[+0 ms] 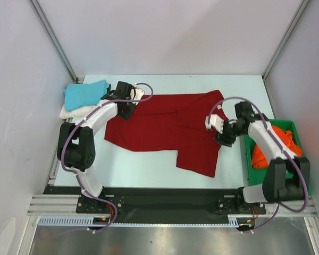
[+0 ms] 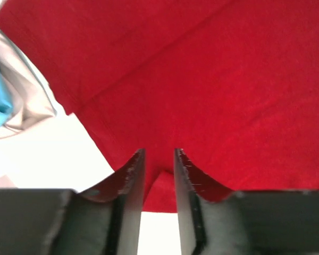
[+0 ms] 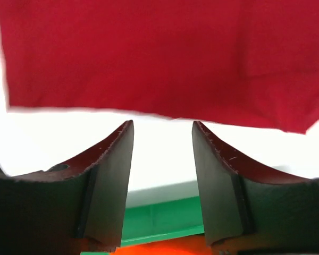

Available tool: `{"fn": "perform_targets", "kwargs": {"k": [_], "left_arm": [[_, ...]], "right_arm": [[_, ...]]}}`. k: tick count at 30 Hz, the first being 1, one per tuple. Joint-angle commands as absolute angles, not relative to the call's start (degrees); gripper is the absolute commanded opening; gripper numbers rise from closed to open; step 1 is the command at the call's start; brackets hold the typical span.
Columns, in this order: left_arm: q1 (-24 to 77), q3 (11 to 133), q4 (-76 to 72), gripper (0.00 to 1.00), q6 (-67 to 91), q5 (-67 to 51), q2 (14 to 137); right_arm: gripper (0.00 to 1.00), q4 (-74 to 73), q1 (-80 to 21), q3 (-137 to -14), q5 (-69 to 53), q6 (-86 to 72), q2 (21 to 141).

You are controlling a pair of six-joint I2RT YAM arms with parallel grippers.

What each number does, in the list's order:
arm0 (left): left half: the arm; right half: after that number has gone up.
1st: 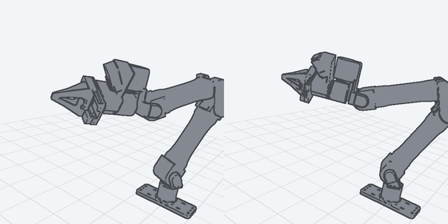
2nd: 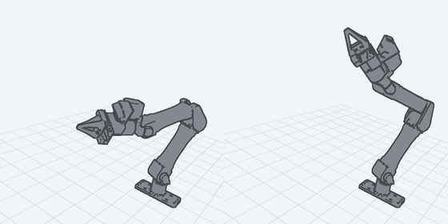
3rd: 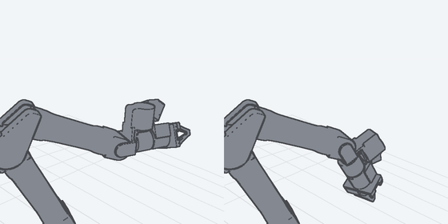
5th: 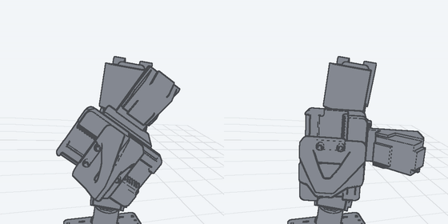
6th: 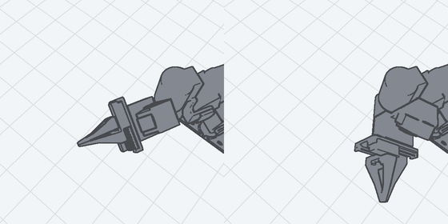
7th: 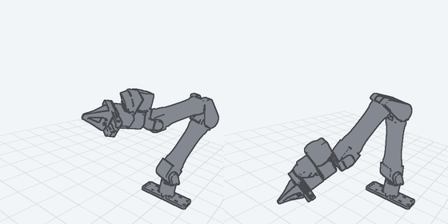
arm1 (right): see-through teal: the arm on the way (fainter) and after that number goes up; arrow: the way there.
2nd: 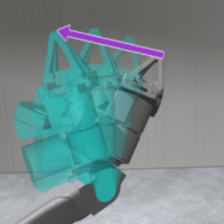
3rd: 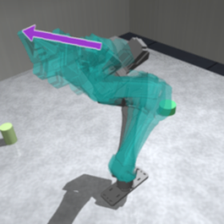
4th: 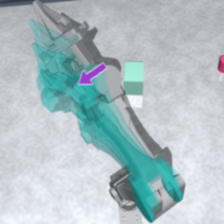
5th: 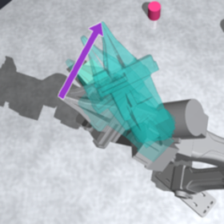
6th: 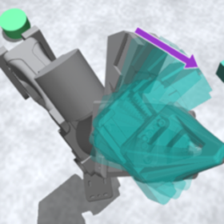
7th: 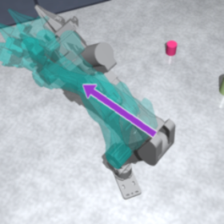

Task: Fold and stack the t-shirts
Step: Fold the tshirt

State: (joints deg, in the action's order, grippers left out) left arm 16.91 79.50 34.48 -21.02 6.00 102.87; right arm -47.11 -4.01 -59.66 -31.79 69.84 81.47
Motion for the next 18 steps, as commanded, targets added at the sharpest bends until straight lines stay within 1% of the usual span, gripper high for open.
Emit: {"fn": "perform_targets", "kwargs": {"k": [1,3,5,6,7,8,10,11,18], "left_arm": [[16.6,78.4,32.8,0.36,-19.3,5.1,98.3],[16.3,79.6,34.2,0.39,-19.0,5.3,99.1],[15.9,81.1,35.6,0.44,-18.1,4.4,100.3],[15.7,81.4,35.9,0.44,-17.2,3.9,100.4],[15.7,81.2,35.7,0.47,-17.1,2.8,100.3],[15.7,81.0,35.5,0.53,-17.1,2.3,100.0],[15.7,81.2,36.0,0.56,-17.4,1.5,100.2],[15.7,81.2,36.3,0.60,-17.5,1.7,100.5],[15.7,80.7,36.1,0.62,-17.7,3.7,99.6]], "right_arm": [[0.53,-55.6,-4.5,-52.7,-33.8,91.3,73.1],[0.54,-60.1,-4.7,-48.6,-34.1,100.6,67.9],[0.56,-62.2,-5.1,-43.3,-34.9,105.4,64.4],[0.56,-63.5,-5.4,-41.8,-35.2,107.3,61.4],[0.57,-63.9,-6.1,-40.4,-35.4,109.9,60.1],[0.57,-63.6,-7.5,-37.8,-35.5,110.4,59.1],[0.57,-63.0,-8.9,-35.7,-35.6,110.6,56.9],[0.57,-62.5,-10.1,-34.4,-35.8,110.5,56.5],[0.56,-56.8,-15.6,-31.9,-35.8,105.6,57.6]]}}
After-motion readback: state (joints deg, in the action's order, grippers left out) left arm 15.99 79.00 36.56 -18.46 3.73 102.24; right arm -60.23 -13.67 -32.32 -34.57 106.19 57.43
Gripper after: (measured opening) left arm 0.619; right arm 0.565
